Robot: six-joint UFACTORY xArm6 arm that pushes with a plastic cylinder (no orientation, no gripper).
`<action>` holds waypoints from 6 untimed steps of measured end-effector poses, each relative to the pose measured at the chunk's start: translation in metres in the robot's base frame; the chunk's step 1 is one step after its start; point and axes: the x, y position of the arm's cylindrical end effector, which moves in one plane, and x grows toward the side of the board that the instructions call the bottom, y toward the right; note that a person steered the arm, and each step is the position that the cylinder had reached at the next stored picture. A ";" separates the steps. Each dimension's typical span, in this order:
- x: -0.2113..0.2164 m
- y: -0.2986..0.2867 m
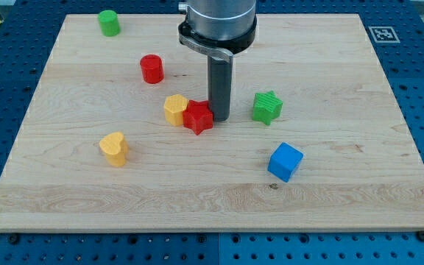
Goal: Move the yellow heart slightly to the above
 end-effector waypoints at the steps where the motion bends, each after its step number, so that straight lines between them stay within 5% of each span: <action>1: 0.038 0.005; 3: 0.115 -0.016; 6: 0.126 -0.150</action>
